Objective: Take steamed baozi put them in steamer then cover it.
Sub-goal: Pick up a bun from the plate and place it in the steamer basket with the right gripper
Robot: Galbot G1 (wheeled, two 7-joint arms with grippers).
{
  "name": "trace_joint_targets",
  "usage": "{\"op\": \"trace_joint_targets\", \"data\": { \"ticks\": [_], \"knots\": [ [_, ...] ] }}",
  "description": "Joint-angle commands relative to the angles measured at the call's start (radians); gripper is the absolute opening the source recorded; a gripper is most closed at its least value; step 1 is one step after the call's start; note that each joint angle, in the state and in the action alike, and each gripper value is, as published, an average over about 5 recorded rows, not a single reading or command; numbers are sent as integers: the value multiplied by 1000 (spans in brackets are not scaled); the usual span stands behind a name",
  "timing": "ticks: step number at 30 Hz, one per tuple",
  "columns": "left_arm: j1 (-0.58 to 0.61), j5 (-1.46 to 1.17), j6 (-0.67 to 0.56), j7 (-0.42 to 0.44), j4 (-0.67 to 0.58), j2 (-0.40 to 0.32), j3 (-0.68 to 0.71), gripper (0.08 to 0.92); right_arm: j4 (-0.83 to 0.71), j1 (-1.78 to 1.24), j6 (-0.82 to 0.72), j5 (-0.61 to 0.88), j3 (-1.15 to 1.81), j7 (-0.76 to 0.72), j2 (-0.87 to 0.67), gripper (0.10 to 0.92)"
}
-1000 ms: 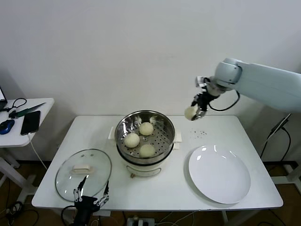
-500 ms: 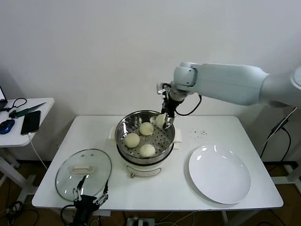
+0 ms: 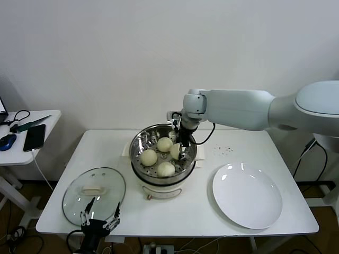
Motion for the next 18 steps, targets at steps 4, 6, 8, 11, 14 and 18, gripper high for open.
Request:
{"op": "trace_joint_targets", "data": {
  "ticks": [4,6,8,11,14,18],
  "knots": [
    [-8,3,3,2,6,-1,3,823,-8,-46,1,-33,-2,3,9,682],
    [-9,3,3,2,7,-1,3,823,-10,-44,2,-37,1,3,6,685],
    [-9,4,3,2,7,-1,3,823,-13,-43,2,-41,4,3,2,688],
    [-8,5,3,2,7,0,3,823,-14,-43,2,-47,10,4,-3,701],
    [-8,5,3,3,7,0,4,823,-11,-44,1,-53,13,5,-9,722],
    [-5,6,2,2,7,-1,5,823,-8,-46,-2,-59,20,7,-14,760]
  ]
}}
